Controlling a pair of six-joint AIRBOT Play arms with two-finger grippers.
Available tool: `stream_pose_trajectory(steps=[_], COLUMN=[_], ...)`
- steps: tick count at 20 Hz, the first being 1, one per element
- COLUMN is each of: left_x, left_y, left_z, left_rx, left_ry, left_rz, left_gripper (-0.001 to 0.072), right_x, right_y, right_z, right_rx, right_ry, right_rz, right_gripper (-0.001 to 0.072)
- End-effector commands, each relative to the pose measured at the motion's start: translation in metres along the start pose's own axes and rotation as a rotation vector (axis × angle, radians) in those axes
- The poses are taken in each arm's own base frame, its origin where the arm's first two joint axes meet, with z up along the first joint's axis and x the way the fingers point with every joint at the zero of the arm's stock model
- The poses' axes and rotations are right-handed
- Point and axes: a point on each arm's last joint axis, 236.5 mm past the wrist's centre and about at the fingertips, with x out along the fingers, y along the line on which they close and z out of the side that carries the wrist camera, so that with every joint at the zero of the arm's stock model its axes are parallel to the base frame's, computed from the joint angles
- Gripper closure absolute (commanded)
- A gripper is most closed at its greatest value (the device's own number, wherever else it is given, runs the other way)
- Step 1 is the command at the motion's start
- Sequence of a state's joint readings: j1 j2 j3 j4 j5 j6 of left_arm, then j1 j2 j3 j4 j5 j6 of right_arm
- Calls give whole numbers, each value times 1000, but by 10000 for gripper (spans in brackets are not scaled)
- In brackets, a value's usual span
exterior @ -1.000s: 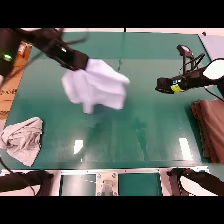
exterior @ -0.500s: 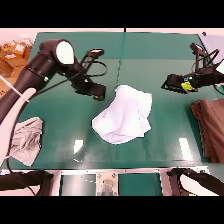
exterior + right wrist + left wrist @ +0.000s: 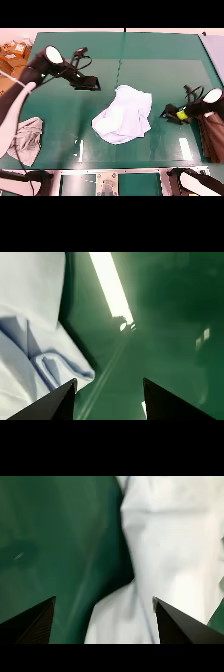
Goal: Fold the shirts.
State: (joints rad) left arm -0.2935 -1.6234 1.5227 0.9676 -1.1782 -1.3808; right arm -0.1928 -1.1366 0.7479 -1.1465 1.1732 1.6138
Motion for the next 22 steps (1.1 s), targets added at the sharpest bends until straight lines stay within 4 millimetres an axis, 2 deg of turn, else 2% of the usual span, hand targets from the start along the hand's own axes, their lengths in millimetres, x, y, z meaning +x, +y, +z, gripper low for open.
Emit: stream_pose_trajectory(steps=[1,3,5,6,7,10,11,14,18,20,21,22], left_x=[54,83,103,110,114,126,129,140,156,160,162,162], left_y=[-10,-8,-14,-15,-16,-19,-20,-22,-19,-23,-24,-24], left_z=[22,22,19,20,22,30,33,48,60,64,64,63], left_rx=[-53,-95,-111,-110,-106,-94,-89,-112,-235,-211,-180,-166], left_ry=[-70,-69,-64,-71,-83,-132,-148,-217,-274,-300,-304,-303], left_rz=[-148,-186,-227,-228,-226,-206,-197,-198,-233,-246,-237,-233], left_gripper=[-4,-4,-4,-4,-4,-4,-4,-4,17,225,368,625], right_x=[38,50,59,64,70,87,92,96,90,87,86,84], right_y=[15,18,24,28,32,33,31,29,37,41,42,43], right_z=[-24,-25,-26,-27,-29,-39,-41,-42,-30,-24,-22,-19], right_rx=[67,57,25,12,10,41,53,28,0,-7,-9,-15], right_ry=[19,-11,-13,-10,-4,59,77,90,63,48,43,38], right_rz=[155,146,135,132,135,136,133,128,140,146,148,150], right_gripper=[240,240,242,296,383,401,446,678,694,694,694,694])
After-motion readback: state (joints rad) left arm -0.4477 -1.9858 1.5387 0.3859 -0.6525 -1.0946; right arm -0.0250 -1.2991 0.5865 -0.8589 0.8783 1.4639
